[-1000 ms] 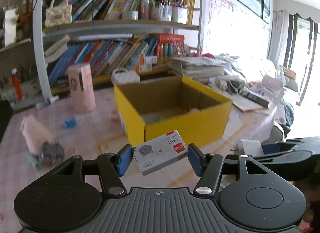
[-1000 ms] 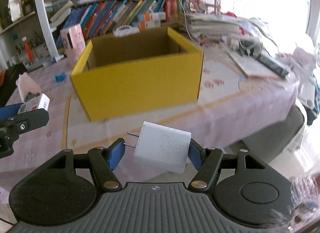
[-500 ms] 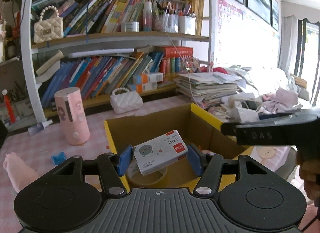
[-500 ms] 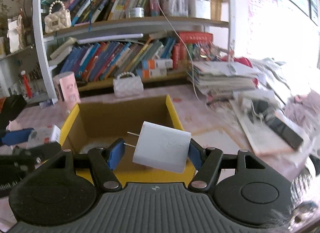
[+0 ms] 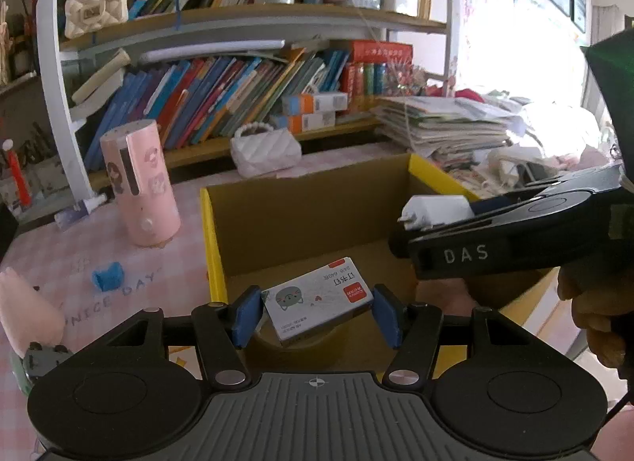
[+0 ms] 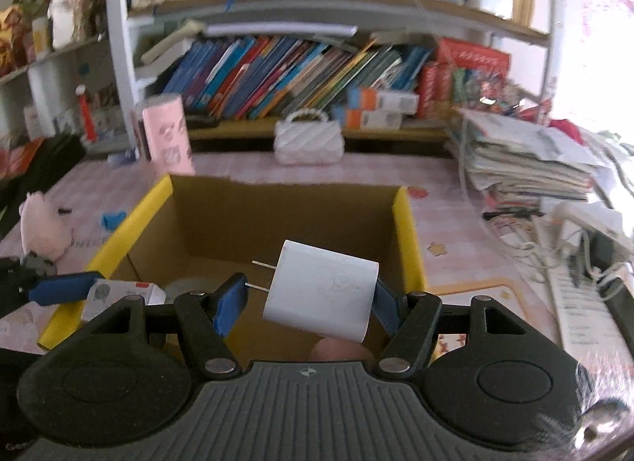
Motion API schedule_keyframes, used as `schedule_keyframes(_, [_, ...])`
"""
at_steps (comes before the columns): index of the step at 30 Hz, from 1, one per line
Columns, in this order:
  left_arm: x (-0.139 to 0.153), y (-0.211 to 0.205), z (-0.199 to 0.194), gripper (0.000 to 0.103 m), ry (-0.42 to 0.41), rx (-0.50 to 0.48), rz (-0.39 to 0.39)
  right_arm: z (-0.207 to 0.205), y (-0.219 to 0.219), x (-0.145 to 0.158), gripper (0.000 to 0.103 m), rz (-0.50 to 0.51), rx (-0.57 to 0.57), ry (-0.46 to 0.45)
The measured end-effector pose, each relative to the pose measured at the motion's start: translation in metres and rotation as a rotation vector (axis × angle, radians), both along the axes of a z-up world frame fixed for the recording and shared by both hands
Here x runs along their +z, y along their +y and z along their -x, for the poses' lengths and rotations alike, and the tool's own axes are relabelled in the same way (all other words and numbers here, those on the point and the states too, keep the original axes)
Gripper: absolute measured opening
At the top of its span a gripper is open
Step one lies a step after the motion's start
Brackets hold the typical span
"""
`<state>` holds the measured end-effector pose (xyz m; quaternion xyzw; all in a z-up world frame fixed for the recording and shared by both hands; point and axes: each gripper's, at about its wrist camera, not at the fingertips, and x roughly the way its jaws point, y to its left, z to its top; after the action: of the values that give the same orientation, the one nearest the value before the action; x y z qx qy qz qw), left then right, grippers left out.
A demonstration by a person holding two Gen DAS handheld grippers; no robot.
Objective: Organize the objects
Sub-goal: 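Lower the small box with the left tool while the right tool lowers the charger into the yellow box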
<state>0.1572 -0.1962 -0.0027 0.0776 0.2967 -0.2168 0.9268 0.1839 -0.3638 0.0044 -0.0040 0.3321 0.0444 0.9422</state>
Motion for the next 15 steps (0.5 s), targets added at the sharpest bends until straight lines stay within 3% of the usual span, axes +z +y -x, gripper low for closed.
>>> schedule_keyframes(15, [-0.012,-0.017,-0.020,0.060,0.000,-0.026,-0.092,-0.049,0.004,-0.027,0.064,0.014,0.135,0.218])
